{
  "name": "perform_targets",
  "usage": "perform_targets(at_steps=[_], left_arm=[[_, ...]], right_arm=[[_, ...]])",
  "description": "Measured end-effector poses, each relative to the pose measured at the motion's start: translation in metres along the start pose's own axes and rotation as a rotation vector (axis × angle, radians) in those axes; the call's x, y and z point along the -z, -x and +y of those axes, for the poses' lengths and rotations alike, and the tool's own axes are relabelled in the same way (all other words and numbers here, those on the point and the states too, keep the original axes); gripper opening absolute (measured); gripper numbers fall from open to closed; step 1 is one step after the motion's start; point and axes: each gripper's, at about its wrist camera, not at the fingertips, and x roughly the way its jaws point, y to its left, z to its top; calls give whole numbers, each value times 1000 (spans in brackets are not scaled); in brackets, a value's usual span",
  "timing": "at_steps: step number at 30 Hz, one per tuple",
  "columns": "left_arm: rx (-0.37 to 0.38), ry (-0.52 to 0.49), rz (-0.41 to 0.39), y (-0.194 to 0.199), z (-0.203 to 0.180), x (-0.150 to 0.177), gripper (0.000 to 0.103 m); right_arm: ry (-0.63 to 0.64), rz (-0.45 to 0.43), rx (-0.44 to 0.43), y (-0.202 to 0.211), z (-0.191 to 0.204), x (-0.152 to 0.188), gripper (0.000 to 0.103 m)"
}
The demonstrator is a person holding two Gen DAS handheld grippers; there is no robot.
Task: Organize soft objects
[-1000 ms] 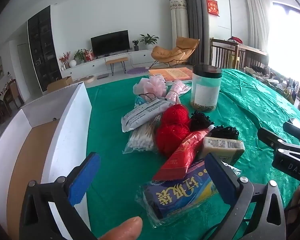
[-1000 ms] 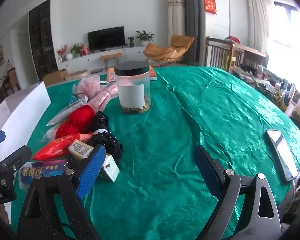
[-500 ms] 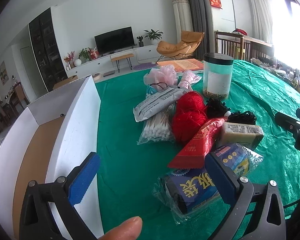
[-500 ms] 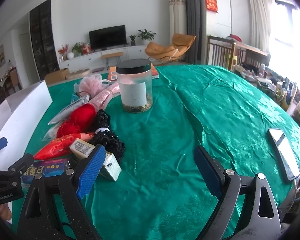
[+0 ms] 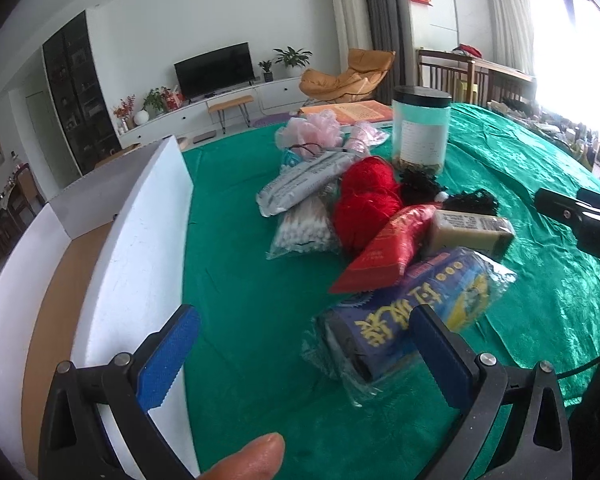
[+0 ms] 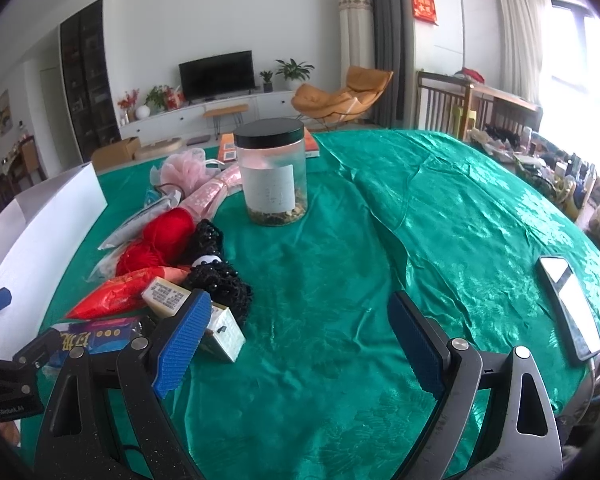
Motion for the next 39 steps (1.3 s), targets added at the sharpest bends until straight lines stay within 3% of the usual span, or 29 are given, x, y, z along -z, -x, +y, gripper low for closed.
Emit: perform_targets(at_steps=[7, 12, 20, 28, 39], left_arm=[[117, -93, 92, -15, -34, 15, 103], [127, -57, 196, -40, -38, 25, 103], [140, 25, 249, -68, -38, 6, 103], [131, 46, 237, -92, -35, -17, 103], [129, 51, 201, -96, -30, -14, 103]], right_arm=[[-18, 1, -4, 1, -5, 0, 91], [-21, 5, -10, 0, -6, 1, 91], [-36, 14, -13, -3, -8, 1, 92], [-44, 36, -12, -7, -10, 2, 92], [-78, 84, -22, -16, -17, 4, 92]])
